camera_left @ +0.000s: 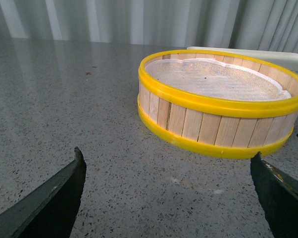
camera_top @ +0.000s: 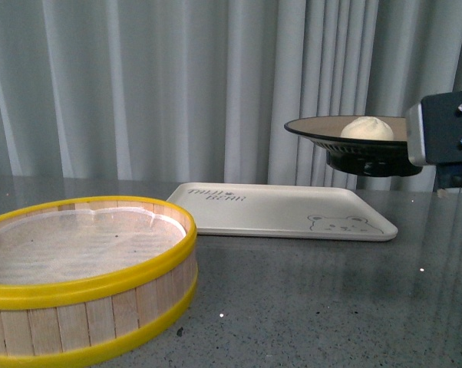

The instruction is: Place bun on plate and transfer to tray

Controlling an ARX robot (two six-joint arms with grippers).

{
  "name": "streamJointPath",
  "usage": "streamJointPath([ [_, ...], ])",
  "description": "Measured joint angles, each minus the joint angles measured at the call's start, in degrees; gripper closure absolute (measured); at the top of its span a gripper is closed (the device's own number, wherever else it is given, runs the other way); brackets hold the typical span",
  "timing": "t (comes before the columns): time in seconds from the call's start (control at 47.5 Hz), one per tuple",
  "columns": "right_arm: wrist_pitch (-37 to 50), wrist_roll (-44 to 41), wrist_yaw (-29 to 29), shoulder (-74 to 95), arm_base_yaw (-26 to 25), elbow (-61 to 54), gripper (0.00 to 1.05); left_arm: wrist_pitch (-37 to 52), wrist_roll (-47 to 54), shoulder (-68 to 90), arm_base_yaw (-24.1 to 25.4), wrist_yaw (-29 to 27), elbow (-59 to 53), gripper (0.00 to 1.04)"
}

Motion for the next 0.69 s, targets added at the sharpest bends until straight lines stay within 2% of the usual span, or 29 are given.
streamJointPath([
  [0.252,1.62,1.46,-1.2,9.88,-0.31,9.09,1.02,0.0,0.0,0.0,0.0,0.0,0.0,0.07],
  [0.505,-2.78,1.42,-2.34,24.65,0.26,24.96,1.02,0.0,0.0,0.0,0.0,0.0,0.0,0.07],
  [0.694,-5.14,0.76,-2.36,30.05,0.76,30.99,1.02,0.0,0.0,0.0,0.0,0.0,0.0,0.07],
])
